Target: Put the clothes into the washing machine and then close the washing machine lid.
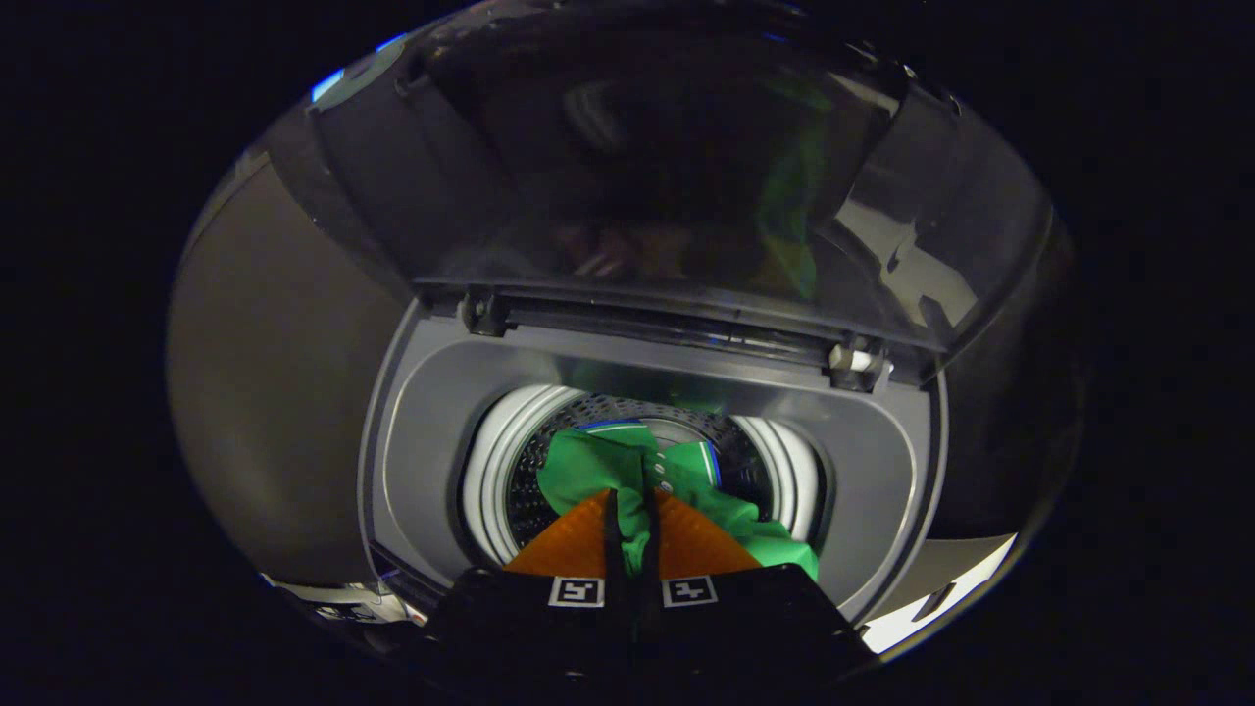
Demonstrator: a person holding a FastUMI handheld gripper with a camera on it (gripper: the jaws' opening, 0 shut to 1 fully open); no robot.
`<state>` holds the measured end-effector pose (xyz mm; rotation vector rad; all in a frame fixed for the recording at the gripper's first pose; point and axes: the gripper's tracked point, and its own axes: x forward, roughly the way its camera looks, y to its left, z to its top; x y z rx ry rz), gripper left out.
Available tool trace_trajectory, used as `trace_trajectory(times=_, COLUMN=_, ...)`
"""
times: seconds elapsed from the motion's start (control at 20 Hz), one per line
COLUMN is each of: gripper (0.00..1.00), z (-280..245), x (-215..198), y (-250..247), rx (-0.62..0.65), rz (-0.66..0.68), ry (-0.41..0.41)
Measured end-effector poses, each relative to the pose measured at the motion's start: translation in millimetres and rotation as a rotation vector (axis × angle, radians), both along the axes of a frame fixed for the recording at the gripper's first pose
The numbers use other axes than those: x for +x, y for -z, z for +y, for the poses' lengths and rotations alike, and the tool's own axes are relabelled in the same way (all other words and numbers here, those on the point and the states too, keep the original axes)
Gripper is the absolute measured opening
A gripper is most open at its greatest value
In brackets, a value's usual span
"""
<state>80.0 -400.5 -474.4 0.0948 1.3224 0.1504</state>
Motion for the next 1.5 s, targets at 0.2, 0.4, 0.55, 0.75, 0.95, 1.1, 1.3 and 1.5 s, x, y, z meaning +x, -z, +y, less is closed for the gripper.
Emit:
trace_trajectory(times=0.2, gripper=0.07, z=-2.5, x=-12.5, y=8.9, rx=-0.048, rz=-0.004, ry=-0.017)
trace_trajectory(times=0.4, gripper=0.19, z=-1.1, x=-11.1, y=9.0, rx=-0.045, rz=-0.011, ry=-0.01)
trace_trajectory(times=0.55, gripper=0.68, z=-4.1, x=-4.4, y=8.4, rx=-0.039, rz=-0.016, ry=0.064)
trace_trajectory(times=0.75, gripper=1.0, z=-17.5, x=-7.7, y=-0.5, rx=-0.069, rz=0.005, ry=0.092)
trace_trajectory(times=0.95, gripper=1.0, z=-21.6, x=-18.8, y=-15.6, rx=-0.027, rz=0.027, ry=0.111)
trace_trajectory(times=1.1, gripper=0.99, z=-47.7, x=-2.8, y=-50.2, rx=-0.068, rz=-0.067, ry=0.128)
trace_trajectory(times=1.3, gripper=0.98, z=-58.7, x=56.9, y=-144.0, rx=-0.089, rz=-0.356, ry=0.122)
trace_trajectory(times=1.5, gripper=0.99, z=-49.5, x=133.6, y=-242.5, rx=-0.026, rz=-0.589, ry=0.189)
